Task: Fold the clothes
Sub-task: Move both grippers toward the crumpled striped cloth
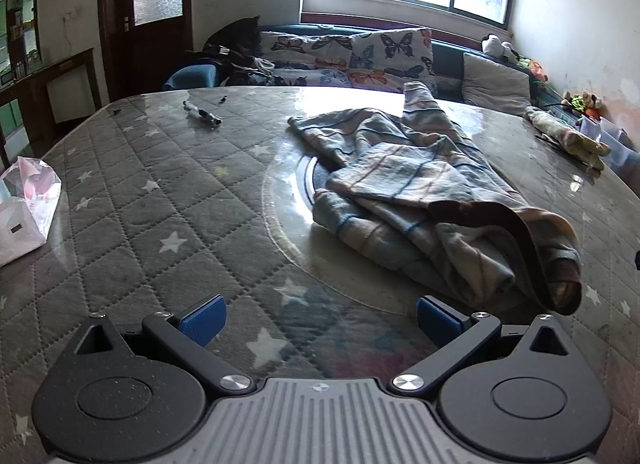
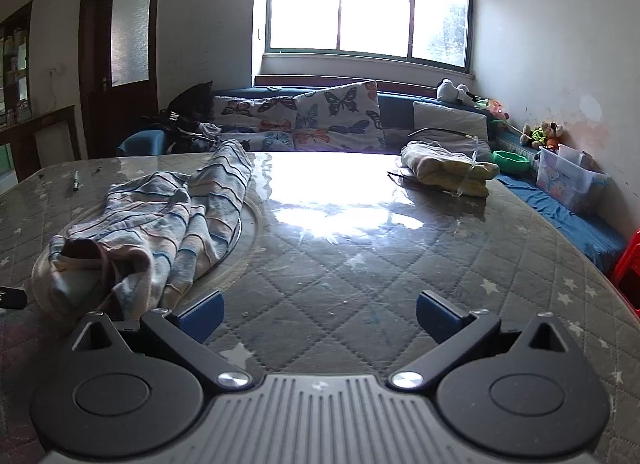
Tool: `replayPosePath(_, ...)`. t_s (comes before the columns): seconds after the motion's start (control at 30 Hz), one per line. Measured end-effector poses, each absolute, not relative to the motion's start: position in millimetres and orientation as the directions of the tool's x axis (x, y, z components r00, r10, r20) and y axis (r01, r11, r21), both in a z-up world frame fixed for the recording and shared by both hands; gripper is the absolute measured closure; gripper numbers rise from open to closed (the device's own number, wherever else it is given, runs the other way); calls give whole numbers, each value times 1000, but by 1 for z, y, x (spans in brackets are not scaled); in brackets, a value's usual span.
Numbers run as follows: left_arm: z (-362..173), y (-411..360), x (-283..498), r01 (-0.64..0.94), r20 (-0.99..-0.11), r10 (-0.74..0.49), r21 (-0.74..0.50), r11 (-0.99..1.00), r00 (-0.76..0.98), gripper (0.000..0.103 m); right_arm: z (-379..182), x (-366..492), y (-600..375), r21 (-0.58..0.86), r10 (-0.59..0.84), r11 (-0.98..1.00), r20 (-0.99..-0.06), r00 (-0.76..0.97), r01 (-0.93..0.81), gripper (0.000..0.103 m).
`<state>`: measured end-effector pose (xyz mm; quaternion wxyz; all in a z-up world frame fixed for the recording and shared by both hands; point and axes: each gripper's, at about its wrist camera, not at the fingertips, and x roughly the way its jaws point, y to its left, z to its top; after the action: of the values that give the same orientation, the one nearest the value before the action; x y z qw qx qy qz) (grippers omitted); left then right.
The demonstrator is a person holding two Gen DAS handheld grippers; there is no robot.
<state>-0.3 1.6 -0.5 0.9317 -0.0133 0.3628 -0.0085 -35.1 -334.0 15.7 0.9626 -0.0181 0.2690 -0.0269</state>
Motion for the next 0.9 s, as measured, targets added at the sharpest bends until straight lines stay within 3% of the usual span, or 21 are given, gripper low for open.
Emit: replayPosePath(0.9,-18,-43,-12,43,-707,-47,-24,999,706,0,10,-43,-322,6,27,1000,-563,826,-29,0)
